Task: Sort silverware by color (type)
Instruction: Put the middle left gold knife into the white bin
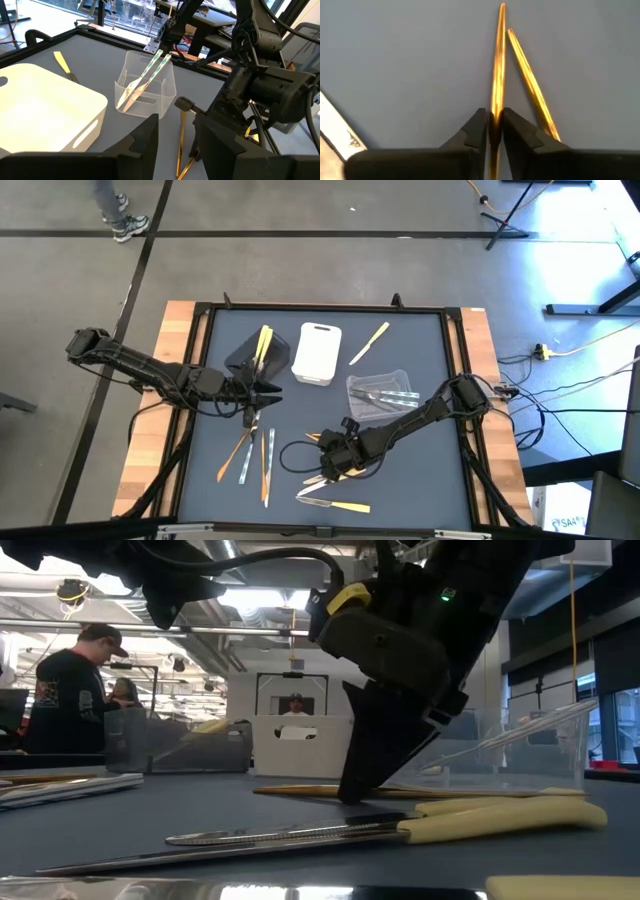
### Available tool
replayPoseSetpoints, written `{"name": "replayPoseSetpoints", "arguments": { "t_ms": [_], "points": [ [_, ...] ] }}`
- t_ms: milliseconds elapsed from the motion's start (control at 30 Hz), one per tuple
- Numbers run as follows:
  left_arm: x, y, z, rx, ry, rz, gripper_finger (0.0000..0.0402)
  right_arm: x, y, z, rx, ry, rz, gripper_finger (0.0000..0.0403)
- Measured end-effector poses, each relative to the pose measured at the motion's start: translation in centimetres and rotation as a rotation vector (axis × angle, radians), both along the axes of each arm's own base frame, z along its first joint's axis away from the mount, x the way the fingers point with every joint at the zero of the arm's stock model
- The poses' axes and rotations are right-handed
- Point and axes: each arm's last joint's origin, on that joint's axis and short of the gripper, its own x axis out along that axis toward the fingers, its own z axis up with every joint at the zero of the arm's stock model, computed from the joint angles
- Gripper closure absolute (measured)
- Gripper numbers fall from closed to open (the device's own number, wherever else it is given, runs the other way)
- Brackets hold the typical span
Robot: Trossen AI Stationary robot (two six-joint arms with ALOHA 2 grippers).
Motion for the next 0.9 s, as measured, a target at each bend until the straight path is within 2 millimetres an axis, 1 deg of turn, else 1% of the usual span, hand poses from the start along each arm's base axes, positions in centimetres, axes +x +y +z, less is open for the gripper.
{"name": "replayPoseSetpoints", "arguments": {
  "t_ms": [133,200,433,600,900],
  "points": [
    [0.0,0.0,-0.02,0.001,0.002,0.0,0.0279,0.01,0.0,-0.01,0.009,0.004,0.003,0.0388],
    [-0.01,0.0,-0.02,0.001,0.002,0.0,0.0279,0.0,0.02,-0.01,0.01,0.004,0.004,0.0397],
    [-0.01,0.0,-0.03,0.001,0.003,0.0,0.0279,0.0,0.04,-0.01,0.015,0.005,0.006,0.0385],
    [-0.01,0.0,-0.03,0.001,0.003,0.0,0.0279,0.01,0.04,-0.01,0.015,0.005,0.006,0.0398],
    [-0.01,0.0,-0.03,0.001,0.003,0.0,0.0279,0.28,0.17,0.03,0.029,-0.024,0.008,0.0399]
  ]
}}
